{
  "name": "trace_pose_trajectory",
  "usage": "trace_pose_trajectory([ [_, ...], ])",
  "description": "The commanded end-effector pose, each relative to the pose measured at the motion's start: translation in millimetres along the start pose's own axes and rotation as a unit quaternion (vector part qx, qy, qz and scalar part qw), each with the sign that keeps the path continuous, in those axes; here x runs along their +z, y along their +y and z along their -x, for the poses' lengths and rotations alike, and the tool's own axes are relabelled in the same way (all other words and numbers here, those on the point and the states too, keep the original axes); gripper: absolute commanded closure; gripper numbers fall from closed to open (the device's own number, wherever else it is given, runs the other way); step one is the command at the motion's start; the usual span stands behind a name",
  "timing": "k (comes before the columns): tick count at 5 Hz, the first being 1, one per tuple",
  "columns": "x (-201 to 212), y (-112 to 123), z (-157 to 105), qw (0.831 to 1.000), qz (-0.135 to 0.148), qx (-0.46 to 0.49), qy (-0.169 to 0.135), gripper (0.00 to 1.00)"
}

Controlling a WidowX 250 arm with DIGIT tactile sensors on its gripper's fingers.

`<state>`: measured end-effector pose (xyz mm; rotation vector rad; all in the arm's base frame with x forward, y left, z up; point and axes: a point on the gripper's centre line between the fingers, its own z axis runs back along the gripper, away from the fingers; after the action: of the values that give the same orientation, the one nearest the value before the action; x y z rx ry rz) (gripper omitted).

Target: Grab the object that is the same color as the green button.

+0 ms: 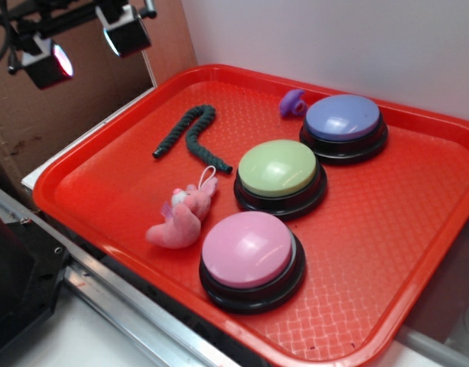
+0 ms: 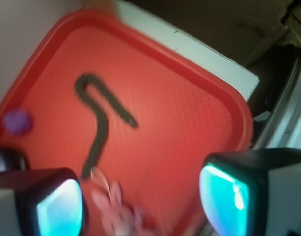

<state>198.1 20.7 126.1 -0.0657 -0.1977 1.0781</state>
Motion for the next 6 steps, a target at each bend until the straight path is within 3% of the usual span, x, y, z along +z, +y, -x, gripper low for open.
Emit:
trace_pose_trajectory([
  [1,-57,-30,-5,0.999,-0.019,0.034,-0.023,0.0],
  [2,-90,-32,3,0.998,-0.032,0.046,-0.04,0.0],
  [5,-122,-46,-7,0.998,-0.016,0.032,-0.043,0.0],
  [6,-126,-49,-16,0.999,-0.017,0.034,-0.038,1.0],
])
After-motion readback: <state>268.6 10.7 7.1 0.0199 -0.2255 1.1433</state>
